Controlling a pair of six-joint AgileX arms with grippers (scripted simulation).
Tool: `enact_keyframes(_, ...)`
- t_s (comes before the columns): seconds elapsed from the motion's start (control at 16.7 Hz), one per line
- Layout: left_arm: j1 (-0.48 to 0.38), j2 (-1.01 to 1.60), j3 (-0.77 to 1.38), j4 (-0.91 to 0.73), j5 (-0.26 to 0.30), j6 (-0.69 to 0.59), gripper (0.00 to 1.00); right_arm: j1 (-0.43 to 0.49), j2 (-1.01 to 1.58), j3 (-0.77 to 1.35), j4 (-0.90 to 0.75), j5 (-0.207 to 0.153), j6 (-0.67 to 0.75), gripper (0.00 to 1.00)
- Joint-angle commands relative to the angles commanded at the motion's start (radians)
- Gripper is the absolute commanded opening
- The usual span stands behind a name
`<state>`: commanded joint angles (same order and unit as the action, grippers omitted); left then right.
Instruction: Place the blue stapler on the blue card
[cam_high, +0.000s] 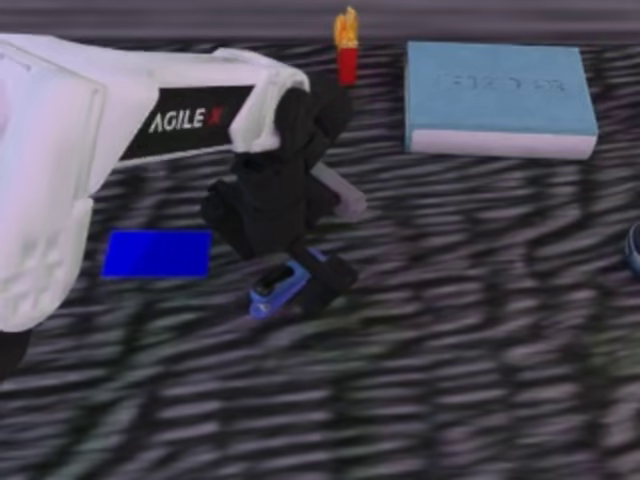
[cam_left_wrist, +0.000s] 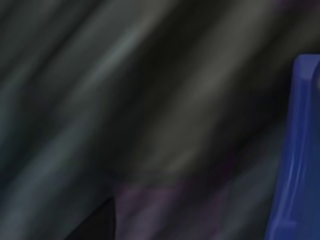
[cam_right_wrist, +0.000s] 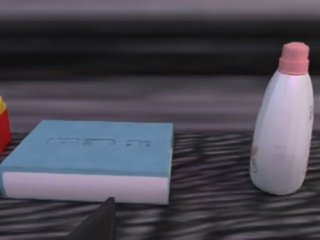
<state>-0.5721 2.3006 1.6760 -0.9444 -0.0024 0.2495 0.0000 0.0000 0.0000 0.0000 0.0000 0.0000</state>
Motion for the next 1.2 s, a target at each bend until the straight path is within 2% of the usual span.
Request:
enact_keyframes(0.18,0.0,0.0,0.0,0.0,0.0,0.0,1.0,0.0,0.0,0.0,0.0,0.0,0.0,1.0)
enact_keyframes(0.96,0.0,0.0,0.0,0.0,0.0,0.0,0.02,0.0,0.0,0.0,0.0,0.0,0.0,1.0)
enact_keyframes(1.2,0.0,0.0,0.0,0.0,0.0,0.0,0.0,0.0,0.0,0.0,0.0,0.0,0.0,1.0)
